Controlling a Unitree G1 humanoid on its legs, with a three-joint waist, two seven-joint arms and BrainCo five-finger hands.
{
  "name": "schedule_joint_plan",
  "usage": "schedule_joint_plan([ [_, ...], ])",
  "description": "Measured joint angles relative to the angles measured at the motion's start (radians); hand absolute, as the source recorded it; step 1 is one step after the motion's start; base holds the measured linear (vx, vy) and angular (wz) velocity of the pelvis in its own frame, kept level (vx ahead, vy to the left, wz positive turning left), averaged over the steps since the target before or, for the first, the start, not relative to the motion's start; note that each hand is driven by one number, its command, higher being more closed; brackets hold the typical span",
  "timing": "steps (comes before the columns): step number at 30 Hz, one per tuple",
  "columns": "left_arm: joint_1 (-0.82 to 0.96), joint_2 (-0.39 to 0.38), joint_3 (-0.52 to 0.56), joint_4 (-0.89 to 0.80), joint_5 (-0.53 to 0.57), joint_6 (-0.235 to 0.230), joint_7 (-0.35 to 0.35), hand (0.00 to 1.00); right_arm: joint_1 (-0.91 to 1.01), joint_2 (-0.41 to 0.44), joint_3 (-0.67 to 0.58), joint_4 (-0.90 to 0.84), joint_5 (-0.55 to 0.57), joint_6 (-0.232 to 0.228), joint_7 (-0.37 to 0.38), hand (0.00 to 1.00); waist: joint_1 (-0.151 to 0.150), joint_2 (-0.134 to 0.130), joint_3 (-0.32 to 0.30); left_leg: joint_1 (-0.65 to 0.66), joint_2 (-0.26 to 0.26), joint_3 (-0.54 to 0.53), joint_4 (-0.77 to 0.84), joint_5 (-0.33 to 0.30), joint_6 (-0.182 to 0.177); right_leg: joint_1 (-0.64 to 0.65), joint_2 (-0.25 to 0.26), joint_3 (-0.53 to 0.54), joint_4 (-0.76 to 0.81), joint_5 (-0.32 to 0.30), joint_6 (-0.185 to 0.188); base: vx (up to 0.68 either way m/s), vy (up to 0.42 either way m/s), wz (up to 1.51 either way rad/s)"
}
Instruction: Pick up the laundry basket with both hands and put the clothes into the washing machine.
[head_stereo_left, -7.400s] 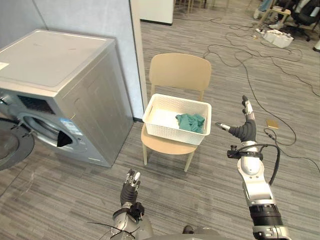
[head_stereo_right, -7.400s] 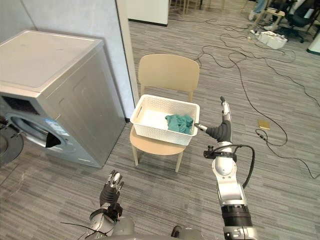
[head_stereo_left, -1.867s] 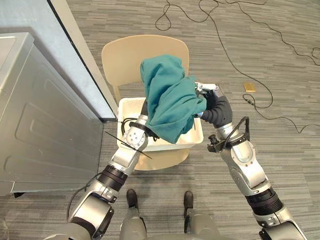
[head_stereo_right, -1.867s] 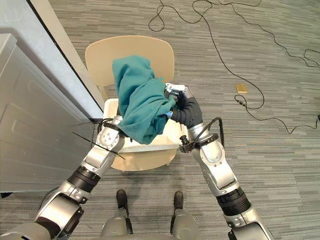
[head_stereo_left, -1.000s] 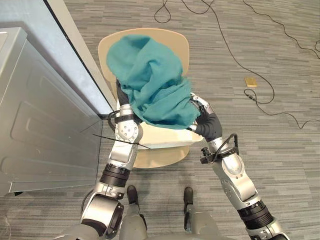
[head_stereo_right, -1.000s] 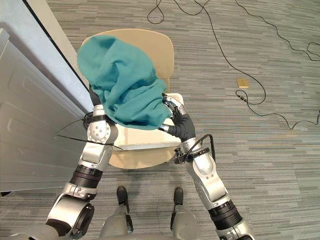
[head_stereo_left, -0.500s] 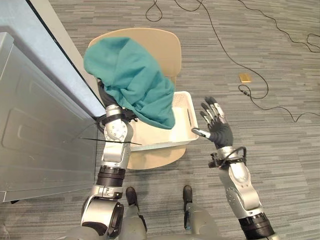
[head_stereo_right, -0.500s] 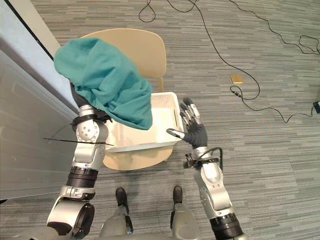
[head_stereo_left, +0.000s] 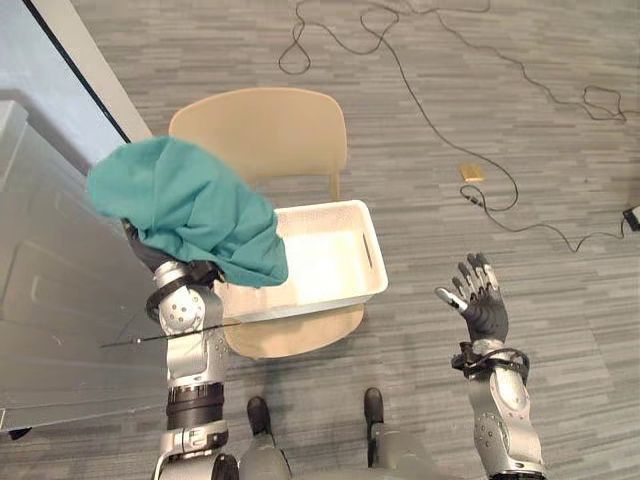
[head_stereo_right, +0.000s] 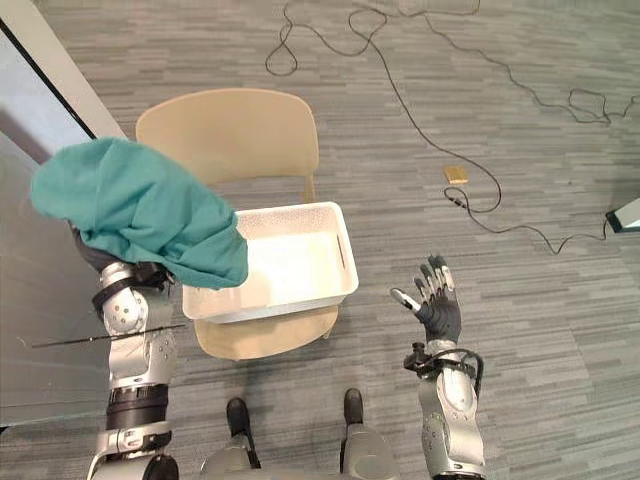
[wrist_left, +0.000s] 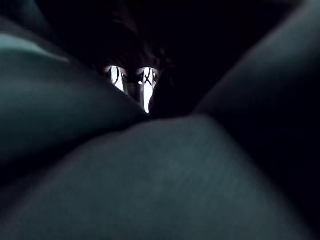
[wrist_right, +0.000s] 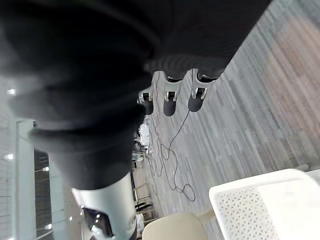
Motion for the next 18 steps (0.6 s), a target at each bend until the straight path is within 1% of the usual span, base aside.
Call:
schedule_joint_plan([
  [1, 0.020, -0.009, 0.008, -0.014, -0.001, 0.000, -0.003, 1.00, -0.002, 0.009, -0.023, 0.044, -0.003, 0.010, -0.010, 0.00, 0.004, 0.000, -0.002, 0.007, 0.000, -0.002, 0.000, -0.004, 0.002, 0.008, 0.000, -0.001, -0.003, 0.000, 0.000, 0.00, 0.000, 0.00],
  [3, 0.038, -0.015, 0.009, -0.023, -0.003, -0.002, -0.002, 1.00, -0.014, 0.014, -0.054, 0.128, -0.004, 0.015, -0.016, 0.00, 0.012, 0.000, -0.012, 0.008, 0.000, -0.005, 0.000, -0.007, 0.002, 0.012, 0.000, 0.000, -0.005, 0.000, 0.000, -0.01, 0.003, 0.05],
  [5, 0.059, -0.015, 0.009, -0.024, -0.012, -0.003, -0.004, 1.00, -0.033, 0.016, -0.116, 0.310, -0.015, 0.024, -0.051, 0.00, 0.020, 0.002, -0.014, 0.009, -0.001, -0.037, 0.000, -0.011, -0.004, 0.036, 0.000, -0.024, -0.012, -0.004, 0.003, -0.01, 0.005, 0.29],
  [6, 0.068, -0.016, 0.009, -0.025, -0.016, -0.003, -0.004, 1.00, -0.037, 0.016, -0.137, 0.357, -0.025, 0.028, -0.058, 0.00, 0.021, 0.002, -0.014, 0.008, -0.001, -0.047, 0.000, -0.011, -0.005, 0.041, 0.000, -0.032, -0.012, -0.007, 0.004, 0.00, 0.003, 0.35],
  [7, 0.088, -0.023, 0.009, -0.030, -0.029, -0.003, -0.010, 1.00, -0.040, 0.016, -0.181, 0.446, -0.065, 0.052, -0.083, 0.00, 0.034, 0.003, -0.014, 0.007, 0.000, -0.062, 0.000, -0.013, -0.006, 0.044, 0.000, -0.043, -0.004, -0.021, 0.012, 0.01, -0.002, 0.36],
  [8, 0.114, -0.035, 0.009, -0.039, -0.039, -0.003, -0.020, 1.00, -0.042, 0.011, -0.219, 0.534, -0.104, 0.076, -0.102, 0.00, 0.044, 0.005, -0.015, 0.003, -0.001, -0.081, 0.000, -0.014, -0.005, 0.045, 0.000, -0.057, 0.012, -0.036, 0.011, 0.02, -0.004, 0.39],
  [9, 0.130, -0.041, 0.009, -0.046, -0.044, -0.003, -0.026, 1.00, -0.042, 0.008, -0.234, 0.583, -0.132, 0.088, -0.109, 0.00, 0.046, 0.006, -0.016, 0.001, -0.001, -0.093, 0.000, -0.013, -0.006, 0.045, 0.000, -0.065, 0.025, -0.045, 0.010, 0.04, -0.010, 0.51],
  [10, 0.166, -0.048, 0.009, -0.065, -0.051, -0.003, -0.028, 1.00, -0.052, -0.001, -0.255, 0.700, -0.173, 0.106, -0.121, 0.00, 0.051, 0.006, -0.016, -0.001, -0.001, -0.119, 0.001, -0.007, 0.000, 0.044, 0.000, -0.085, 0.060, -0.066, 0.002, 0.05, -0.019, 0.71],
  [11, 0.187, -0.054, 0.000, -0.073, -0.057, -0.003, -0.041, 1.00, -0.060, -0.010, -0.275, 0.827, -0.211, 0.129, -0.122, 0.00, 0.060, 0.005, -0.016, -0.020, -0.003, -0.161, 0.018, -0.004, 0.001, 0.039, -0.003, -0.101, 0.114, -0.102, -0.004, 0.05, -0.025, 0.87],
  [12, 0.190, -0.056, -0.010, -0.073, -0.060, -0.002, -0.045, 1.00, -0.059, -0.013, -0.281, 0.882, -0.223, 0.142, -0.122, 0.00, 0.063, 0.005, -0.016, -0.035, -0.006, -0.188, 0.032, -0.004, 0.001, 0.038, -0.006, -0.114, 0.138, -0.121, -0.005, 0.04, -0.035, 1.14],
  [14, 0.195, -0.063, -0.032, -0.081, -0.076, -0.003, -0.045, 1.00, -0.052, -0.008, -0.281, 1.024, -0.269, 0.180, -0.118, 0.00, 0.077, 0.003, -0.016, -0.081, -0.014, -0.274, 0.064, -0.001, -0.003, 0.025, -0.018, -0.182, 0.234, -0.198, -0.014, 0.01, -0.072, 1.22],
  [15, 0.211, -0.064, -0.031, -0.092, -0.078, -0.003, -0.043, 1.00, -0.050, -0.001, -0.278, 1.040, -0.279, 0.187, -0.113, 0.00, 0.101, -0.003, -0.016, -0.089, -0.016, -0.270, 0.071, -0.009, 0.008, 0.002, -0.030, -0.194, 0.296, -0.238, -0.017, -0.02, -0.084, 0.78],
  [16, 0.236, -0.065, -0.031, -0.110, -0.078, -0.003, -0.042, 1.00, -0.050, 0.003, -0.274, 1.035, -0.282, 0.188, -0.109, 0.00, 0.103, -0.005, -0.017, -0.096, -0.017, -0.249, 0.084, -0.034, 0.052, -0.009, -0.040, -0.208, 0.333, -0.254, -0.021, -0.05, -0.068, 0.40],
  [17, 0.259, -0.064, -0.032, -0.117, -0.078, -0.003, -0.047, 1.00, -0.050, 0.005, -0.267, 1.029, -0.292, 0.189, -0.094, 0.00, 0.100, -0.009, -0.017, -0.098, -0.006, -0.178, 0.093, -0.082, 0.098, -0.005, -0.053, -0.222, 0.336, -0.252, -0.026, -0.01, -0.034, 0.35],
  [18, 0.272, -0.070, -0.040, -0.120, -0.079, -0.001, -0.054, 1.00, -0.044, 0.011, -0.260, 1.022, -0.312, 0.190, -0.076, 0.00, 0.099, -0.026, -0.009, -0.122, 0.020, -0.082, 0.215, -0.123, 0.128, 0.008, -0.084, -0.231, 0.327, -0.247, -0.032, 0.01, -0.019, 0.25],
])
